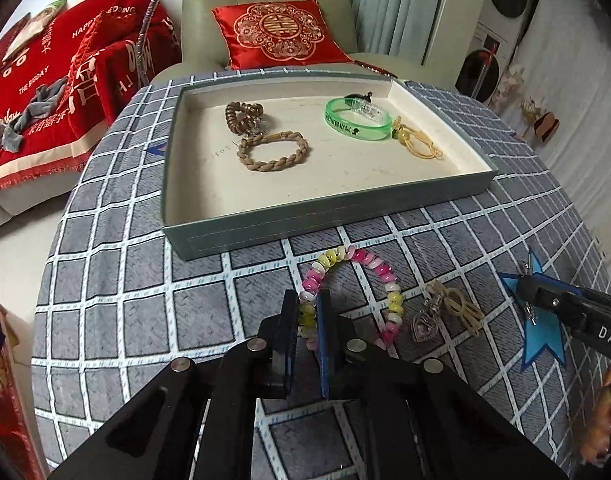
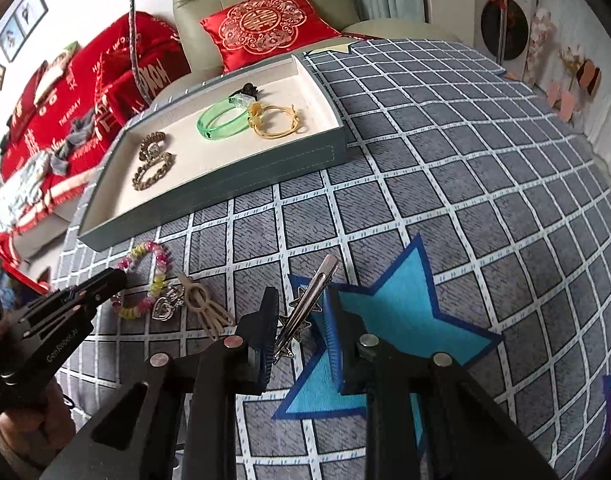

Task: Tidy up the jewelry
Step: 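Grasp the pink-and-yellow beaded bracelet with the left gripper while the right grasps the silver hair clip, then carry the beaded bracelet toward the tray with the left gripper while the right drops the silver clip inside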

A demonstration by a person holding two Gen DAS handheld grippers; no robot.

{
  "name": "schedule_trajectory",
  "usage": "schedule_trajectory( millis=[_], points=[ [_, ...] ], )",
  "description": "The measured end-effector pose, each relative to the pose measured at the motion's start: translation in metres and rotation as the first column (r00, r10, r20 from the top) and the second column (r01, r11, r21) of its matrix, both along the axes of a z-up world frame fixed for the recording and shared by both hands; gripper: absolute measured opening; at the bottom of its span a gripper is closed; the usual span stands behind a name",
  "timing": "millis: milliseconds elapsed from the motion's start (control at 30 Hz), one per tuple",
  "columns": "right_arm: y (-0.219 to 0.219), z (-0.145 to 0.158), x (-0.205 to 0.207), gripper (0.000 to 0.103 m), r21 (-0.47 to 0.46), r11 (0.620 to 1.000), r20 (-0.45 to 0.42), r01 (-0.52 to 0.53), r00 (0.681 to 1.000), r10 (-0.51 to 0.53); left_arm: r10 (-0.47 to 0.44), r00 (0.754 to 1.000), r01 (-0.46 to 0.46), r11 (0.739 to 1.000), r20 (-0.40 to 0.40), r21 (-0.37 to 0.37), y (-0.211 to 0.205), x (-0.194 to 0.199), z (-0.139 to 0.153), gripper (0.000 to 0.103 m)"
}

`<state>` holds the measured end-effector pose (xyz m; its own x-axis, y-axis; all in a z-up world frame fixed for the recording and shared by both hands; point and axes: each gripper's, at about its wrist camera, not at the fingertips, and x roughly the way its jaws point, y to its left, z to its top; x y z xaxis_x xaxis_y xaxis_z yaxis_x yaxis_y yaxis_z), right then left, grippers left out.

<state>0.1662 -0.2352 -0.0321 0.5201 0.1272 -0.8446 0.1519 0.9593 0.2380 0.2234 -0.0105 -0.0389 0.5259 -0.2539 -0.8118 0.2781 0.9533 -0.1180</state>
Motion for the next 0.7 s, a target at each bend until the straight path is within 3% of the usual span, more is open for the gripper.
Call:
schedule_trajectory(
  millis=[400,700],
  points=[
    [-0.002,0.012,-0.014,0.024,0.048,0.998,0.033,-0.030,0.999,0.028,0.001,0.999,0.004,0.996,0.054,-0.086,0.019,-0.018,0.032,0.023],
    [-0.005,0.032,-0.005,0.024,0.055,0.997,0.067,-0.052,0.997,0.048,0.015,0.992,0.000,0.993,0.126,-0.114,0.028,-0.007,0.065,0.023]
  ],
)
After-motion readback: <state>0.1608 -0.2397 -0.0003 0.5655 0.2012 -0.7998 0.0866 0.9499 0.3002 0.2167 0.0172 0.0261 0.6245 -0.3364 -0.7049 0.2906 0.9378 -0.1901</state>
